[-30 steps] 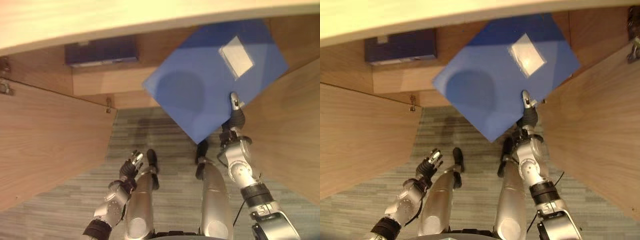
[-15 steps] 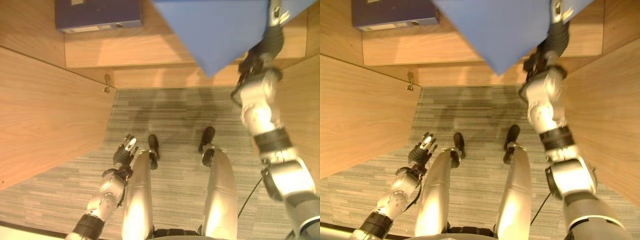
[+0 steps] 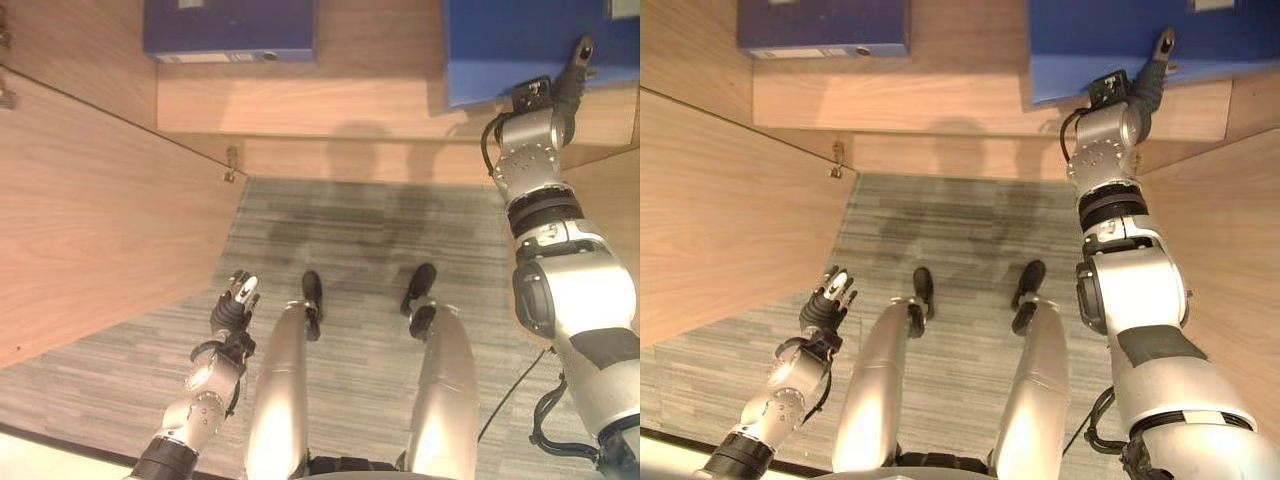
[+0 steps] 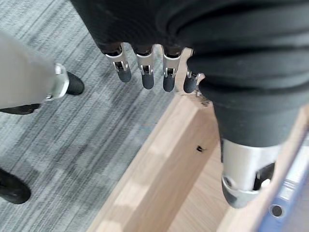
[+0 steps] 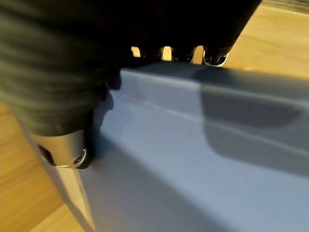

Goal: Put the empty folder in the office cabinet

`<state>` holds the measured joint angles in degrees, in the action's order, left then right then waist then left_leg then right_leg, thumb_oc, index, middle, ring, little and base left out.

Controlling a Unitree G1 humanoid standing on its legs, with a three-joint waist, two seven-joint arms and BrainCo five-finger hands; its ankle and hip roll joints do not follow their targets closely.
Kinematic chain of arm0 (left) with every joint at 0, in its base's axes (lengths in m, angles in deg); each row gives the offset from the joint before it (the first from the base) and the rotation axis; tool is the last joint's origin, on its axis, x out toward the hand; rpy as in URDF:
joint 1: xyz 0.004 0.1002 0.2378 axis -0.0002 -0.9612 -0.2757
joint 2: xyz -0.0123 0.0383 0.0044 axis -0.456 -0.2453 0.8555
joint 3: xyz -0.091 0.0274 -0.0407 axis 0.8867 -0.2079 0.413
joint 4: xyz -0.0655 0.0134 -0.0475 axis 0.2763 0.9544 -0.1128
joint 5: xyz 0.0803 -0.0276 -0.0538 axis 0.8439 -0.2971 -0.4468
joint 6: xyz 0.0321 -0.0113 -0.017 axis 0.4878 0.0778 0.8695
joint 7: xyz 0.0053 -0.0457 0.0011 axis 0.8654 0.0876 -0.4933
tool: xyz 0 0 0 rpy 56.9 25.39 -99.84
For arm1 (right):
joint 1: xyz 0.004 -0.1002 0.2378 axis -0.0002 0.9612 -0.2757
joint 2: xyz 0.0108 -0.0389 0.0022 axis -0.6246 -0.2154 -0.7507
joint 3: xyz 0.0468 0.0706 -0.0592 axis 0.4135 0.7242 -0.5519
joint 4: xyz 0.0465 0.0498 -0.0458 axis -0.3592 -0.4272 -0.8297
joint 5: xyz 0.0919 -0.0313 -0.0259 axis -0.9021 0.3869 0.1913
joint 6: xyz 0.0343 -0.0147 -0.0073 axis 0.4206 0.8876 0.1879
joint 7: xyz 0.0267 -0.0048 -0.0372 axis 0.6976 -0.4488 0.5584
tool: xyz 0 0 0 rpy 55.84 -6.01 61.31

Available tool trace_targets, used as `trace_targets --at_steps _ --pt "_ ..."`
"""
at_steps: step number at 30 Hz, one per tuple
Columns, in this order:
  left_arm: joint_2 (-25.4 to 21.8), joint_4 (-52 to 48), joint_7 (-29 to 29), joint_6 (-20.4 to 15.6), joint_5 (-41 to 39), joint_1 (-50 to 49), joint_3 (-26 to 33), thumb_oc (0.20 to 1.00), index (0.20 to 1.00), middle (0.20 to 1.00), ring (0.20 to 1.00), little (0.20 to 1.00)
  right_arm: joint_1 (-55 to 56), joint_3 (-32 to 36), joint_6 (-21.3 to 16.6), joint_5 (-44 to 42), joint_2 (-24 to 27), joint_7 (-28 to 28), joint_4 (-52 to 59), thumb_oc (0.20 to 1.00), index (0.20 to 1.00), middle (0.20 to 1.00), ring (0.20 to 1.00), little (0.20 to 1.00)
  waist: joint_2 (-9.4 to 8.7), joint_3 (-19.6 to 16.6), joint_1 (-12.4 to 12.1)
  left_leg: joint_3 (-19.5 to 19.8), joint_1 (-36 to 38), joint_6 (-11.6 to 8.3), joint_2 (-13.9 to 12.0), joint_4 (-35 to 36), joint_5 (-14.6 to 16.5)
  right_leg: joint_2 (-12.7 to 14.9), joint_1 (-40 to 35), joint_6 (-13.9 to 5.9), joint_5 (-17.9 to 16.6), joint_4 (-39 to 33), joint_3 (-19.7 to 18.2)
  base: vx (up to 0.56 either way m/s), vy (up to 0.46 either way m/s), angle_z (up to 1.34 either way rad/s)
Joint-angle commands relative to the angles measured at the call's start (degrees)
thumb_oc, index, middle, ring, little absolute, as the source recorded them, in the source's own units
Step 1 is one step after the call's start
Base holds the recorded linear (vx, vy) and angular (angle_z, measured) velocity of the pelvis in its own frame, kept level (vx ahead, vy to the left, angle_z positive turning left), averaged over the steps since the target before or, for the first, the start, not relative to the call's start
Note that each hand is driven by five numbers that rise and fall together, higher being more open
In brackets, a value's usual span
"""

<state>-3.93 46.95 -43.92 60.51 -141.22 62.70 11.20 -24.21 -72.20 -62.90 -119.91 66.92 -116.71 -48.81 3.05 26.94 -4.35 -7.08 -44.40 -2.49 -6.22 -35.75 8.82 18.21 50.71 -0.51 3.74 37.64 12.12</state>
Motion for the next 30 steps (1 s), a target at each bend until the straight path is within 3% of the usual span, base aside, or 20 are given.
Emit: trace_targets --at_steps 1,10,17,18,30 --pt "-4.09 -0.61 1.43 -2.38 -1.12 -6.18 -2.18 1.000 1.000 1.000 1.000 1.000 -3.11 -1.24 -3.27 -0.91 0.61 2.33 3.82 0.200 0.200 0.200 0.200 0.200 0.84 -5.62 -2.20 2.47 -0.99 -0.24 -0.42 2.42 1.65 0.08 -6.95 -3.19 9.00 4.68 1.47 0.01 -0.021 0.07" --pt "-5.62 4.42 2.95 -2.33 -1.10 -7.87 -1.75 1.000 1.000 1.000 1.000 1.000 -8.46 -1.49 -3.65 -4.47 5.48 4.89 -1.32 0.200 0.200 0.200 0.200 0.200 1.69 -7.66 -5.71 5.05 -2.50 0.00 0.12 -1.37 3.02 1.42 -7.57 -4.27 11.21 9.04 3.06 0.01 -0.020 0.19" --pt "-5.72 6.64 3.15 -2.19 -0.26 -7.60 -2.08 1.000 1.000 1.000 1.000 1.000 -7.53 -0.36 -3.61 -5.93 7.49 5.97 -2.68 0.200 0.200 0.200 0.200 0.200 2.22 -8.14 -6.53 6.06 -3.70 0.20 0.61 -3.47 3.68 2.35 -7.61 -4.37 12.67 11.17 3.53 0.02 -0.002 0.07" --pt "-5.79 6.73 3.26 -2.09 -0.13 -7.55 -2.09 1.000 1.000 1.000 1.000 1.000 -7.30 -0.26 -3.45 -6.13 7.69 6.25 -2.63 1.000 1.000 1.000 1.000 1.000 2.29 -8.14 -6.56 6.10 -3.76 0.19 0.68 -3.59 3.71 2.48 -7.66 -4.39 12.70 11.26 3.57 0.00 0.000 0.00" --pt "-5.85 8.83 3.51 -1.40 1.19 -6.65 -2.12 1.000 1.000 1.000 1.000 1.000 -5.61 1.96 -1.80 -9.12 7.02 8.13 -7.60 1.000 1.000 1.000 1.000 1.000 3.04 -7.98 -7.30 6.04 -5.20 0.45 1.42 -3.36 3.20 3.21 -6.21 -4.59 12.26 11.11 3.20 0.00 0.017 0.05"
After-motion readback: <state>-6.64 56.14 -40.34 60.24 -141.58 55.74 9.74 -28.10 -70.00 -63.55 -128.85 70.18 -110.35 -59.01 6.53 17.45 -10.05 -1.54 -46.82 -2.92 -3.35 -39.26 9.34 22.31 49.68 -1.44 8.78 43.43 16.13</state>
